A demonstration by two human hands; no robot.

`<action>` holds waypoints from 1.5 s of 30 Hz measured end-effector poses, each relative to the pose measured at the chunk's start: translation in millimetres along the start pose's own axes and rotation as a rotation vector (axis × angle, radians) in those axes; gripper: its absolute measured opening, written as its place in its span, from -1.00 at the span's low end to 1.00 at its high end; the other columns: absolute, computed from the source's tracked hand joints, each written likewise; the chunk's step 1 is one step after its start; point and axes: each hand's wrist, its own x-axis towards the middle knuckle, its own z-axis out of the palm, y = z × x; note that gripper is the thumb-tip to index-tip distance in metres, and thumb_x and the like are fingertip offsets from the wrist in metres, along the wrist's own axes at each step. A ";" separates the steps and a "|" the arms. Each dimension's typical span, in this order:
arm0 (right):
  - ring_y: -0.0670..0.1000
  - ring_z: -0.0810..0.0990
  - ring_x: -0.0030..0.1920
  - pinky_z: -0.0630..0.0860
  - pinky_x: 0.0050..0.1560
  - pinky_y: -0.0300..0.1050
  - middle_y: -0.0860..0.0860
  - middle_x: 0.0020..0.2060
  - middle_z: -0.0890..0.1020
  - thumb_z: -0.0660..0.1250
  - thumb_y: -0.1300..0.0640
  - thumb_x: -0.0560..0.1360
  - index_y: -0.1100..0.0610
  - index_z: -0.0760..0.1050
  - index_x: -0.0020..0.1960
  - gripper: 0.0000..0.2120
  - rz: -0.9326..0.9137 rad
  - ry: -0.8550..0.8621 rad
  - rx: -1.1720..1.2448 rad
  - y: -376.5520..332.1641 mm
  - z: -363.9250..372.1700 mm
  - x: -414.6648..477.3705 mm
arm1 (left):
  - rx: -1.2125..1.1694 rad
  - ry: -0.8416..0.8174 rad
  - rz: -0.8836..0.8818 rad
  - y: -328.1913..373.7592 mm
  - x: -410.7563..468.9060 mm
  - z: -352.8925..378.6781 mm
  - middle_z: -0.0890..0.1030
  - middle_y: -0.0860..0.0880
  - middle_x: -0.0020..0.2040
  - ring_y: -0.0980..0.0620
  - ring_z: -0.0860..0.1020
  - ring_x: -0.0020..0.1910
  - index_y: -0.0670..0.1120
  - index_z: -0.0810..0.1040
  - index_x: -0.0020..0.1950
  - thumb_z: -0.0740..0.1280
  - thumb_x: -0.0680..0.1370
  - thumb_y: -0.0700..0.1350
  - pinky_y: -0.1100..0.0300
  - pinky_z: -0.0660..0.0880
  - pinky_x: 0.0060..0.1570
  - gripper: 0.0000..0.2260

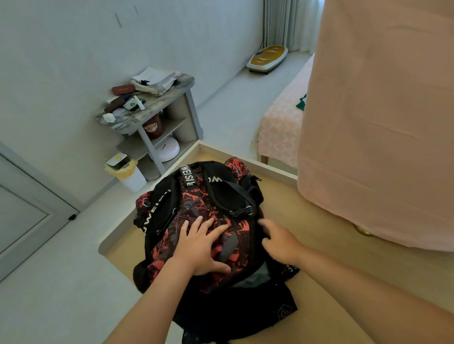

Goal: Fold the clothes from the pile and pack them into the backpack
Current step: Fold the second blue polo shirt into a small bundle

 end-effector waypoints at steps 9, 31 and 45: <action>-0.04 0.56 0.07 0.41 0.00 -0.38 -0.10 0.05 0.56 0.18 0.34 0.53 0.04 0.45 0.28 -0.61 -0.066 0.131 0.074 15.8 9.7 12.0 | -0.010 0.348 -0.131 51.0 34.4 -24.5 0.41 -0.02 0.25 -0.07 0.40 0.27 0.02 0.45 0.25 0.15 0.51 0.36 -0.03 0.31 0.29 -0.49; 0.15 0.56 -0.03 0.37 -0.18 -0.08 0.06 -0.06 0.61 0.13 -0.01 0.64 0.07 0.50 -0.01 -0.77 -0.038 -0.183 -0.561 24.7 -27.5 22.2 | -0.048 0.199 -0.158 64.0 45.1 13.7 0.00 -0.08 0.51 -0.22 0.10 0.50 0.24 -0.01 0.56 0.08 0.43 0.51 -0.25 0.04 0.46 -0.23; -0.18 0.54 -0.44 0.58 -0.07 -0.07 -0.06 -0.40 0.66 0.28 0.06 0.51 0.05 0.66 -0.23 -0.77 -0.061 -0.447 -0.366 -10.6 -4.6 -72.2 | -0.536 0.337 0.024 97.6 -44.8 5.0 0.54 0.05 -0.39 0.09 0.51 -0.41 -0.02 0.49 -0.26 0.26 0.61 0.05 0.15 0.41 -0.35 -0.72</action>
